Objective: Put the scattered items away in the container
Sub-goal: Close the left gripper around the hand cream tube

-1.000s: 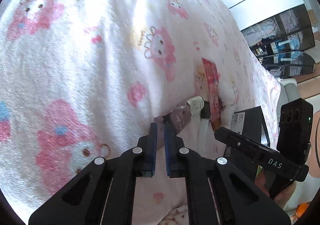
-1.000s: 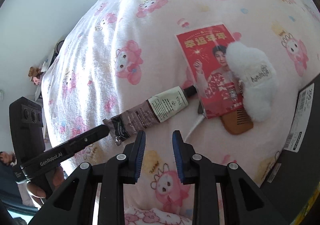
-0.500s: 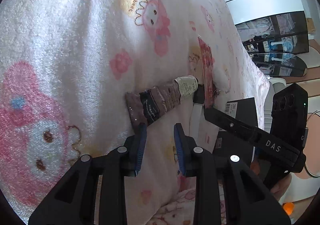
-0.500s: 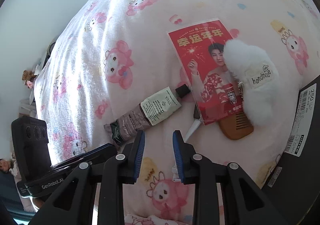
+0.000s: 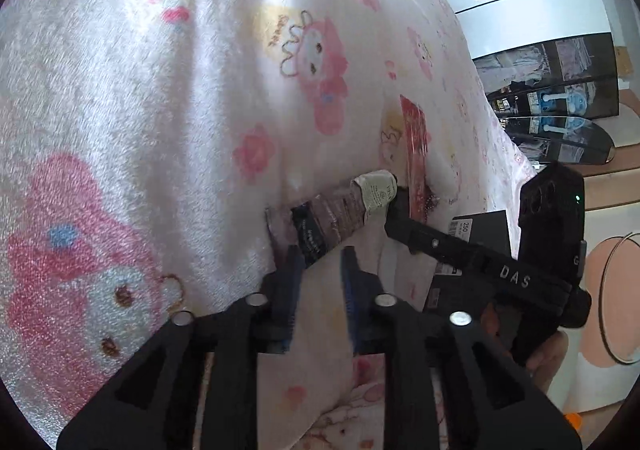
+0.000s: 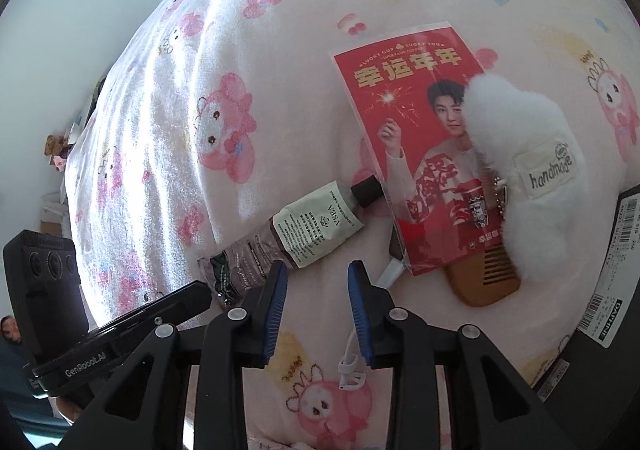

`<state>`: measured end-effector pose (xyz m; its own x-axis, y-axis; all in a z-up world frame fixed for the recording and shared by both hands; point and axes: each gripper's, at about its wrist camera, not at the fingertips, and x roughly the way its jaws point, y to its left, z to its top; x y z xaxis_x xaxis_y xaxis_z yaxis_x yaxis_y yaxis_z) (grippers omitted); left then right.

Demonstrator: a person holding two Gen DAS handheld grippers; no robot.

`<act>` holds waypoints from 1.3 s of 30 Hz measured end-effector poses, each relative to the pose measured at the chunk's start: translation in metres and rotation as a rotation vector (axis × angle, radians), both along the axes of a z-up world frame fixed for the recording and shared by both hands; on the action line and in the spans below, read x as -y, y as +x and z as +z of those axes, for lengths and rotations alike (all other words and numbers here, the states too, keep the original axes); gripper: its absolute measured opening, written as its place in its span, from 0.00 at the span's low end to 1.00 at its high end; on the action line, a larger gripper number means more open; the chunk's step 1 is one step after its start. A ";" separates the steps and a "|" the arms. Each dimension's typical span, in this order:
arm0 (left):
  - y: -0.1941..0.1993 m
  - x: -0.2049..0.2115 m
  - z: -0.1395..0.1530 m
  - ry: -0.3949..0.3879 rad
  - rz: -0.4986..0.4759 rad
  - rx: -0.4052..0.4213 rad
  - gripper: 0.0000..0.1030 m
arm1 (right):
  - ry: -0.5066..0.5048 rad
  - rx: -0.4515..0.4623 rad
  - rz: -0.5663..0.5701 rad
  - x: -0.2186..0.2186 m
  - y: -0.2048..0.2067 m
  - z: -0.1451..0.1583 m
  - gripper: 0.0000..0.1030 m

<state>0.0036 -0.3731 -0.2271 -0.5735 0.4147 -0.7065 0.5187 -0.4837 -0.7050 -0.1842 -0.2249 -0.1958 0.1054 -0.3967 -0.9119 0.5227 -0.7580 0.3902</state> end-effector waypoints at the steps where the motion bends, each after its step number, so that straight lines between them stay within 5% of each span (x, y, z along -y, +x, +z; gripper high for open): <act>1: 0.003 0.001 -0.004 0.017 0.002 0.002 0.38 | 0.003 0.011 0.000 0.002 -0.005 -0.002 0.32; 7: -0.007 0.004 -0.017 0.018 0.042 0.010 0.36 | 0.027 0.028 -0.009 0.019 -0.030 -0.012 0.40; 9: -0.014 0.003 -0.015 -0.021 0.038 0.032 0.24 | 0.044 0.010 -0.002 0.027 -0.032 -0.015 0.40; 13: -0.012 0.006 -0.005 -0.059 0.036 0.025 0.19 | 0.032 -0.036 0.035 0.036 -0.024 -0.008 0.37; 17: 0.006 0.016 0.011 -0.116 0.064 0.023 0.19 | 0.031 -0.074 0.121 0.036 0.006 0.010 0.33; 20: 0.019 0.024 0.010 -0.097 0.095 0.019 0.20 | -0.027 -0.016 0.193 0.032 0.029 0.021 0.33; 25: 0.025 0.026 -0.002 -0.074 0.102 0.032 0.22 | -0.006 -0.087 0.102 0.010 0.020 0.027 0.33; 33: 0.007 0.018 -0.014 -0.077 0.094 0.057 0.27 | 0.023 0.057 0.032 0.011 -0.009 -0.023 0.35; 39: 0.013 0.007 0.004 -0.096 0.080 0.054 0.34 | -0.044 0.031 0.012 -0.001 0.002 0.003 0.37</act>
<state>0.0163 -0.3799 -0.2230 -0.5624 0.2982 -0.7712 0.5938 -0.5034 -0.6276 -0.1818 -0.2238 -0.1928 0.1380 -0.4348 -0.8899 0.5185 -0.7338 0.4390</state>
